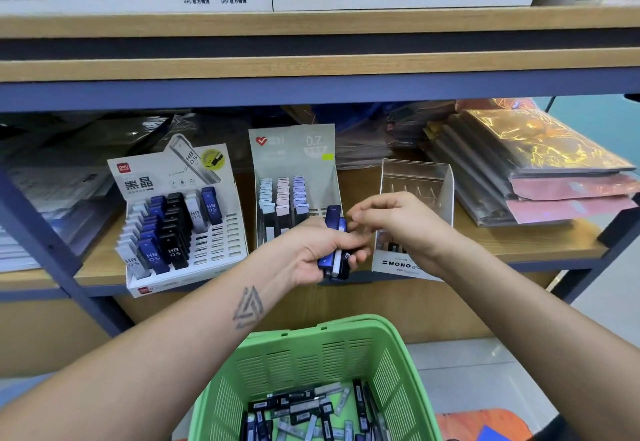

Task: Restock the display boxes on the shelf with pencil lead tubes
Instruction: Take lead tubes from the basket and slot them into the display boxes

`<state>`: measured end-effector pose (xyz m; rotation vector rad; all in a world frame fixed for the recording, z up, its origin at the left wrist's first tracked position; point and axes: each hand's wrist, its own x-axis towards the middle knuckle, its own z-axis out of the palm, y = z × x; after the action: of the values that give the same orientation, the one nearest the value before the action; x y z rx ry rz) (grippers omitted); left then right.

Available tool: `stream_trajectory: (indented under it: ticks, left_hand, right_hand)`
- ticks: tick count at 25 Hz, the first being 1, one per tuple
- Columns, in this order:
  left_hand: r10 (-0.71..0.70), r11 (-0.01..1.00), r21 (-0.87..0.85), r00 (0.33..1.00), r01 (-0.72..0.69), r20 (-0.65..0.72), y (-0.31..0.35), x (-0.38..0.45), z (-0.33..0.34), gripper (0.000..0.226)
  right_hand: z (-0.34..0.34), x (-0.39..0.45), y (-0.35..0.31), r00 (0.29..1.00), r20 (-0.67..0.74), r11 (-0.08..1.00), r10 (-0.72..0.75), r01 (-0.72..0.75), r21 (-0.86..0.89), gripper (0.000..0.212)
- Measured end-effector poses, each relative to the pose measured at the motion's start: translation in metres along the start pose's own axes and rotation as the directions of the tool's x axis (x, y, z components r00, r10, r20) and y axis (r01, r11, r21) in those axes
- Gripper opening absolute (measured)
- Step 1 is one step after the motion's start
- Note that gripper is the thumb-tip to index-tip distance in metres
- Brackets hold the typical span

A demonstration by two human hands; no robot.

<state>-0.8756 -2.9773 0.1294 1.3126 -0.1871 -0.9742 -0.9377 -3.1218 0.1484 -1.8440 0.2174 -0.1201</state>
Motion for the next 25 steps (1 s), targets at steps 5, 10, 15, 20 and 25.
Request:
stream_trajectory:
  ticks: [5, 10, 15, 20, 25]
  left_hand:
    - [0.029, 0.996, 0.090, 0.999, -0.026, -0.042, -0.004, -0.001, 0.000, 0.021]
    - [0.007, 0.999, 0.048, 1.000, -0.008, 0.030, -0.001, -0.007, -0.004, 0.017]
    - [-0.023, 0.996, -0.080, 0.990, 0.034, 0.138, 0.005, -0.016, -0.008, 0.024]
    - [0.012, 1.000, 0.005, 0.999, -0.013, 0.051, 0.009, -0.016, -0.007, 0.011]
    - [0.167, 0.981, 0.113, 0.981, -0.156, -0.096, 0.012, -0.004, -0.002, 0.006]
  right_hand:
    - [0.010, 0.006, 0.003, 0.999, 0.013, 0.994, 0.052, -0.051, -0.096, 0.016]
    - [0.003, 0.004, -0.001, 0.982, 0.112, 0.987, 0.155, -0.158, 0.012, 0.012]
    - [-0.009, 0.009, 0.002, 0.985, 0.046, 0.968, 0.167, -0.172, 0.182, 0.012]
    - [-0.030, 0.010, 0.003, 0.992, -0.029, 0.976, 0.119, -0.112, 0.186, 0.013]
    - [-0.046, 0.000, -0.001, 1.000, 0.010, 0.993, 0.009, -0.008, -0.117, 0.008]
